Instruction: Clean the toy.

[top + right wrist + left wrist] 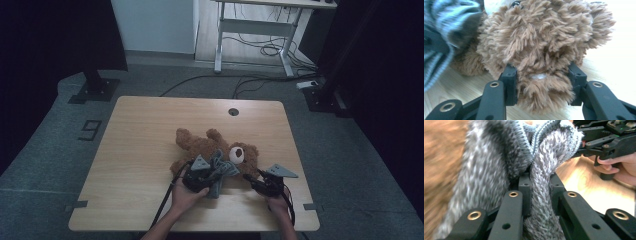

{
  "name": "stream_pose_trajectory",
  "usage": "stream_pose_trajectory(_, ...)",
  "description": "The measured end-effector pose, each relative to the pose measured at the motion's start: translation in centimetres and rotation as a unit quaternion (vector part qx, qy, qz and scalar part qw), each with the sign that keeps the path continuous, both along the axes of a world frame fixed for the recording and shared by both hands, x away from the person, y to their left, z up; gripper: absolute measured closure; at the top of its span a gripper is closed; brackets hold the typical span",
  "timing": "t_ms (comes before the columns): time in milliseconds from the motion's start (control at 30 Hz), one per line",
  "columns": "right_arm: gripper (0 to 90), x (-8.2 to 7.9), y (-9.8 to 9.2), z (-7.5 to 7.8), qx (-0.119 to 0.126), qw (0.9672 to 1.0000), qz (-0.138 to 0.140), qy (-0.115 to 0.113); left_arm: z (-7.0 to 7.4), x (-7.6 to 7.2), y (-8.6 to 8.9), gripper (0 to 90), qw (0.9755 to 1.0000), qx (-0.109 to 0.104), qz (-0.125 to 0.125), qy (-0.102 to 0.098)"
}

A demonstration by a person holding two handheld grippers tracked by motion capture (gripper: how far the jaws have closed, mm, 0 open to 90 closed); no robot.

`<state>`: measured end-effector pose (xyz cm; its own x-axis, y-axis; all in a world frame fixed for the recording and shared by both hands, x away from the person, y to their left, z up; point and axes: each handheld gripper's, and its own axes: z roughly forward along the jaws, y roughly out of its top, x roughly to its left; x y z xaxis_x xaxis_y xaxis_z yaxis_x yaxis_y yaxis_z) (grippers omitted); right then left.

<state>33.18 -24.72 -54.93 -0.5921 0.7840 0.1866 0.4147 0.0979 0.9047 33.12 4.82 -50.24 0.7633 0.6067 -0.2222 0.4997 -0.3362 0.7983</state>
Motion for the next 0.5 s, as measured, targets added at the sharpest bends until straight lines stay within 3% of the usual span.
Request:
stream_pose_trajectory(167, 54.5, 0.0, -0.1, 0.0, 0.001, 1.0, 0.003, 0.0, 0.4, -0.8, 3.8, 76.9, 0.9996, -0.024, 0.015, 0.002)
stream_pose_trajectory(200, 54.5, 0.0, -0.1, 0.0, 0.001, 1.0, 0.003, 0.0, 0.4, -0.8, 3.8, 76.9, 0.9996, -0.024, 0.015, 0.002)
stream_pose_trajectory(233, 54.5, 0.0, -0.1, 0.0, 0.0, 1.0, 0.004, -0.001, 0.4, -0.9, 5.1, 76.9, 0.9993, -0.026, 0.026, 0.001)
stream_pose_trajectory(267, 54.5, 0.0, -0.1, 0.0, 0.0, 1.0, 0.004, -0.001, 0.4, -0.9, 5.1, 76.9, 0.9993, -0.026, 0.026, 0.001)
stream_pose_trajectory(300, 54.5, 0.0, -0.1, 0.0, -0.001, 1.0, 0.004, -0.002, 0.3, -0.9, 6.4, 76.9, 0.999, -0.02, 0.041, 0.0)
stream_pose_trajectory(333, 54.5, 0.0, -0.1, 0.0, -0.001, 1.0, 0.004, -0.002, 0.3, -0.9, 6.4, 77.0, 0.999, -0.02, 0.041, 0.0)
stream_pose_trajectory(500, 54.5, 0.0, 0.0, 0.0, -0.003, 1.0, 0.006, -0.003, -0.4, -0.5, 9.8, 77.0, 0.9971, -0.009, 0.076, 0.008)
